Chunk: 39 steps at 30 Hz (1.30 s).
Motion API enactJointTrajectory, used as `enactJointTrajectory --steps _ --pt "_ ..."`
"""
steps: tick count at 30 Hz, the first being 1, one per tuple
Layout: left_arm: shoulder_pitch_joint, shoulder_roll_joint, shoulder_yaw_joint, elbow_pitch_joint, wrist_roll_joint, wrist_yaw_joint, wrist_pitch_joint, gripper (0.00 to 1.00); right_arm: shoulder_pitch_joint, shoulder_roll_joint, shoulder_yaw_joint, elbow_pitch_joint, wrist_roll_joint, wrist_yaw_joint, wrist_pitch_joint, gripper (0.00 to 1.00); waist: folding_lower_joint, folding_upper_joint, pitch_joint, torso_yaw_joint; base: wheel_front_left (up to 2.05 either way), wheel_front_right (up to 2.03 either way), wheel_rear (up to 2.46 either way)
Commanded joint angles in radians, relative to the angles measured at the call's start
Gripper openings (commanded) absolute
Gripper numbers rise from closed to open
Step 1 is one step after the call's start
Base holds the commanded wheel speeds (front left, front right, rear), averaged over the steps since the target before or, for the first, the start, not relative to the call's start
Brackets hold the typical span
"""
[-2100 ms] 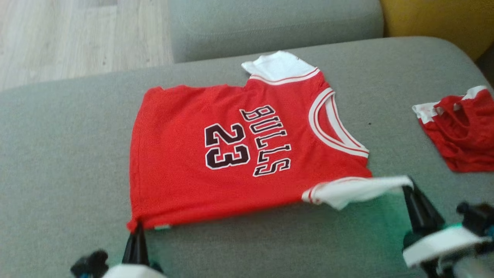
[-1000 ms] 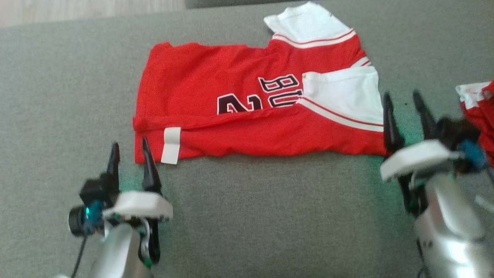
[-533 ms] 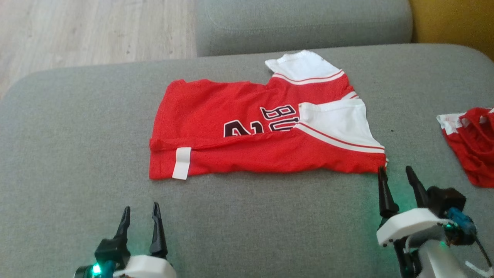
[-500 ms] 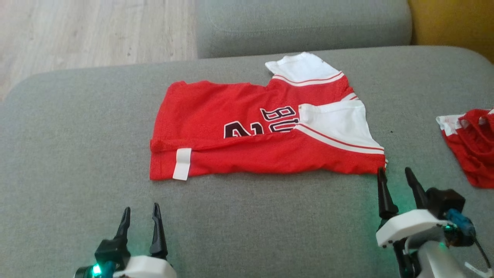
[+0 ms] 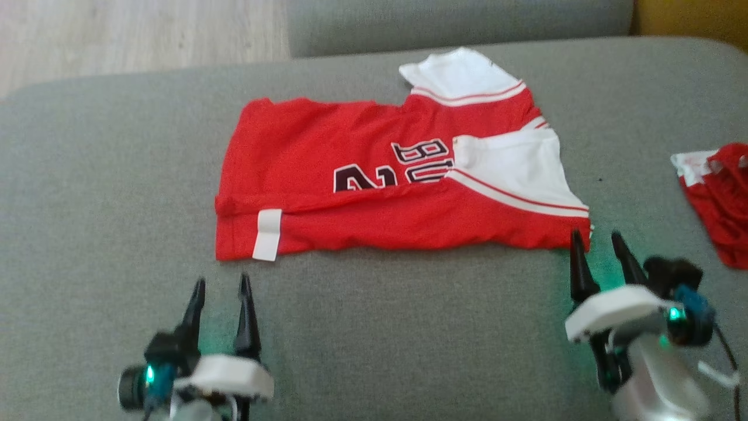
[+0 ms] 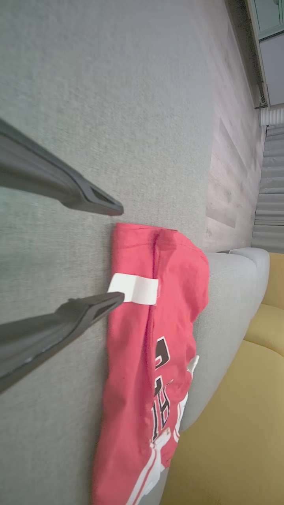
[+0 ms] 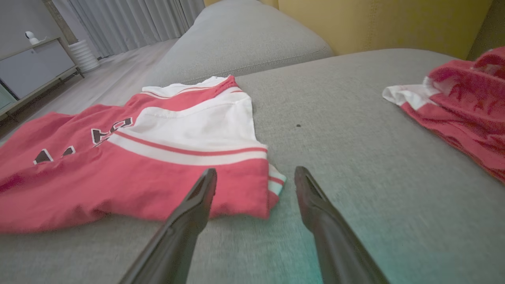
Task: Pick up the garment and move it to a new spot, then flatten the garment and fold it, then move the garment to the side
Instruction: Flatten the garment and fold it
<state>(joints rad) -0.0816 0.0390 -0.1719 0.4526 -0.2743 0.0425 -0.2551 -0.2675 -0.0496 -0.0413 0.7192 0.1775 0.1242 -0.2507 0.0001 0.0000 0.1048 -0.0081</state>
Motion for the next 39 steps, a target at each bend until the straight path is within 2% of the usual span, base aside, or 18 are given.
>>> enactJointTrajectory --steps 1,9,10,11,13,18,25,27,31,39 --pt "-0.073 0.011 0.028 -0.028 -0.004 -0.005 -0.007 1.00 -0.064 -0.001 0.022 -0.015 0.007 0.007 -0.011 1.00 -0.0001 0.0000 0.051 -0.002 0.00 0.00 0.00" --pt "-0.167 0.011 0.027 0.015 -0.025 -0.023 -0.007 1.00 -0.126 -0.001 0.038 0.084 -0.005 0.007 -0.011 1.00 -0.0001 0.0000 0.134 -0.002 0.00 0.00 0.00" --pt "-0.176 0.011 0.028 0.023 -0.028 -0.023 -0.007 1.00 -0.129 -0.001 0.039 0.099 -0.003 0.007 -0.011 0.86 -0.0001 0.0000 0.139 -0.003 0.00 0.00 0.00" --pt "-0.188 0.011 0.031 0.036 -0.031 -0.021 -0.007 1.00 -0.132 -0.001 0.047 0.127 -0.001 0.007 -0.011 0.19 -0.0001 0.0000 0.148 -0.005 0.00 0.00 0.00" --pt "-0.197 0.011 0.035 0.058 -0.039 -0.013 -0.007 1.00 -0.134 -0.001 0.055 0.152 0.007 0.007 -0.011 0.00 -0.0001 0.0000 0.153 -0.011 0.00 0.00 0.00" --pt "-0.227 0.011 0.047 0.125 -0.033 0.012 -0.007 1.00 -0.144 -0.001 0.078 0.175 0.021 0.007 -0.011 0.00 -0.0001 0.0000 0.164 -0.023 0.00 0.00 0.00" --pt "-0.282 0.011 0.045 0.227 -0.067 0.001 -0.007 0.99 -0.159 -0.001 0.105 0.140 0.044 0.007 -0.011 0.00 -0.0001 0.0000 0.179 -0.031 0.00 0.00 0.00" --pt "-0.297 0.011 0.039 0.264 -0.072 -0.006 -0.007 0.00 -0.159 -0.001 0.111 0.125 0.050 0.007 -0.011 0.00 -0.0001 0.0000 0.178 -0.032 0.00 0.00 0.00" --pt "-0.308 0.011 0.050 0.242 -0.076 -0.022 -0.007 0.00 -0.158 -0.001 0.113 0.085 0.071 0.007 -0.011 0.00 -0.0001 0.0000 0.160 -0.029 0.00 0.00 0.00" --pt "-0.259 0.011 0.124 0.055 -0.021 -0.041 -0.007 0.00 -0.176 -0.036 0.119 0.015 0.122 0.007 -0.011 0.00 -0.0001 0.0000 0.043 -0.016 0.00 0.00 0.00"
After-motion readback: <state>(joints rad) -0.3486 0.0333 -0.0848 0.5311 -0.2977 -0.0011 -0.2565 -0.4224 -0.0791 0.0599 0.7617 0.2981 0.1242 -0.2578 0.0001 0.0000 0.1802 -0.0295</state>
